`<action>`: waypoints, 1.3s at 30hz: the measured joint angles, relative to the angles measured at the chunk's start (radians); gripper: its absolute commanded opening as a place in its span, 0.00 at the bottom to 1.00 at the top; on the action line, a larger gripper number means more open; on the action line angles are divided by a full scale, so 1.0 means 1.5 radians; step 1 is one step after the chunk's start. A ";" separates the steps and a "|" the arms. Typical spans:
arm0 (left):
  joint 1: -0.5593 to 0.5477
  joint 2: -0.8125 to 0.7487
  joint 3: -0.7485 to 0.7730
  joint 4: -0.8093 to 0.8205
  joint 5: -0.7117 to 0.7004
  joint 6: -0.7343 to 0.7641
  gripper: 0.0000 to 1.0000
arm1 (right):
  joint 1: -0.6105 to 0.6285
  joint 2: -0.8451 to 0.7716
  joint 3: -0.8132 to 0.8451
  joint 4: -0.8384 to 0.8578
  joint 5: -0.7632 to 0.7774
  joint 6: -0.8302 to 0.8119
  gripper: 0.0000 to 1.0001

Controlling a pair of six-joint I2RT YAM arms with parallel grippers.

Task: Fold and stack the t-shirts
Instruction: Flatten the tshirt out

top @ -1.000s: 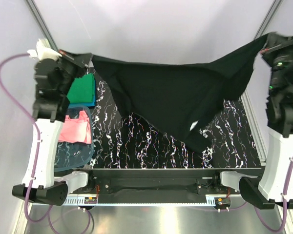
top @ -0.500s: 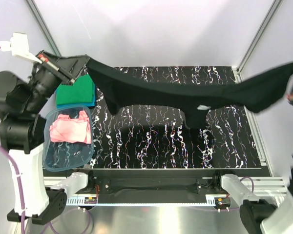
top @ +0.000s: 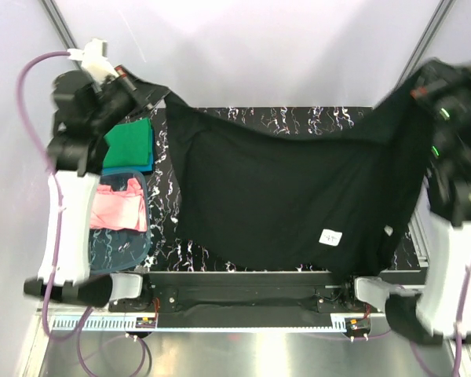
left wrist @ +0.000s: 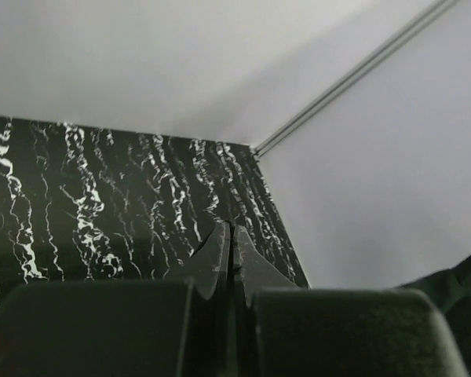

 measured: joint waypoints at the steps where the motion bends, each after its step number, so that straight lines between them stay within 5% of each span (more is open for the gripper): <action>1: 0.002 0.021 -0.006 0.016 -0.001 -0.004 0.00 | 0.000 0.027 -0.005 0.017 -0.004 -0.004 0.00; 7: 0.006 0.123 0.012 0.076 -0.002 -0.026 0.00 | 0.000 0.198 0.028 0.066 -0.044 -0.025 0.00; 12: 0.006 0.132 0.046 0.090 -0.001 -0.027 0.00 | 0.000 0.222 0.080 0.049 -0.061 -0.041 0.00; 28: 0.006 -0.266 -0.014 0.050 0.044 -0.024 0.00 | 0.000 -0.173 0.168 -0.100 -0.031 -0.056 0.00; 39: 0.006 -0.361 -0.039 -0.046 0.064 -0.037 0.00 | 0.000 -0.238 0.264 -0.245 0.002 -0.061 0.00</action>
